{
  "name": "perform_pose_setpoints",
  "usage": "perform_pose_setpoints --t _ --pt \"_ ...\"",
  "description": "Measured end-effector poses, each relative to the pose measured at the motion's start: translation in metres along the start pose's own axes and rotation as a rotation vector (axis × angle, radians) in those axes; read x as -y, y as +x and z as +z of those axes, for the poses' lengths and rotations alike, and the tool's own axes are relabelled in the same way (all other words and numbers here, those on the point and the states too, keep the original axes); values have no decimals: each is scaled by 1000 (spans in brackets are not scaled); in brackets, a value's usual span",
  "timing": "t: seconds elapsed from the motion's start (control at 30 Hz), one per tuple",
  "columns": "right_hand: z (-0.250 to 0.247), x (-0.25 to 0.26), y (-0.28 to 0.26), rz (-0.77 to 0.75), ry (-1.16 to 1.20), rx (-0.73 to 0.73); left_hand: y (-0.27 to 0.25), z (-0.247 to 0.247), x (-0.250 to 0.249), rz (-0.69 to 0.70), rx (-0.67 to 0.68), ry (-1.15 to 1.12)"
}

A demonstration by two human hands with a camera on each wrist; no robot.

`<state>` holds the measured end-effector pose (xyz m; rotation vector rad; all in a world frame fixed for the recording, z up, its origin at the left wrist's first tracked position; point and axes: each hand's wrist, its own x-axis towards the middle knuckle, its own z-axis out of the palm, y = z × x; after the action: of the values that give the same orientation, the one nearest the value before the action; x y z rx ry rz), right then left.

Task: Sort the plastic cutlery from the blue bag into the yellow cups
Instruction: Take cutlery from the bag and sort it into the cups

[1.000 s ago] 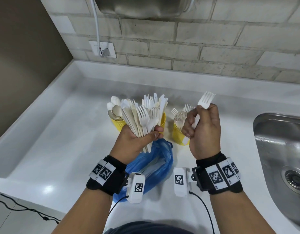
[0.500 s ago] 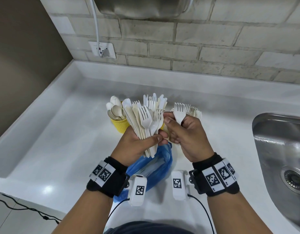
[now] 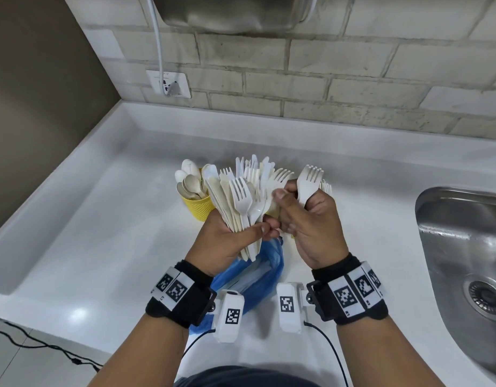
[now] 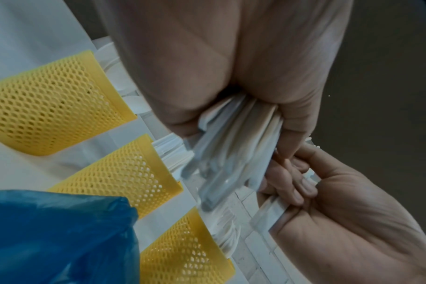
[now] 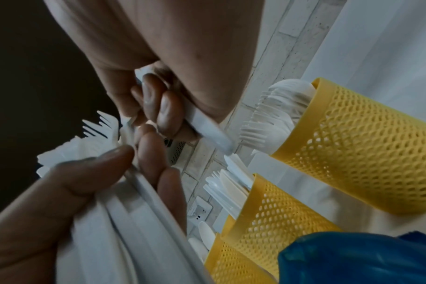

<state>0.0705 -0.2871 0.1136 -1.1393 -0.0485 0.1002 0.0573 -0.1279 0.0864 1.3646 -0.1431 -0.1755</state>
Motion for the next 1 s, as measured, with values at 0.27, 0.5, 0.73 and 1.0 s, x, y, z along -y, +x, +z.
perform_pose_setpoints --t 0.27,0.5,0.73,1.0 --pt "-9 -6 5 40 104 -37 -3 3 -3 -17 -6 16" --pt "-11 -3 9 -15 279 -51 -6 2 -1 -43 41 39" --pt "-22 17 11 -61 260 -75 -12 -1 -10 47 38 369" --pt "-20 18 0 -59 -177 224 -10 -1 -16 90 76 494"
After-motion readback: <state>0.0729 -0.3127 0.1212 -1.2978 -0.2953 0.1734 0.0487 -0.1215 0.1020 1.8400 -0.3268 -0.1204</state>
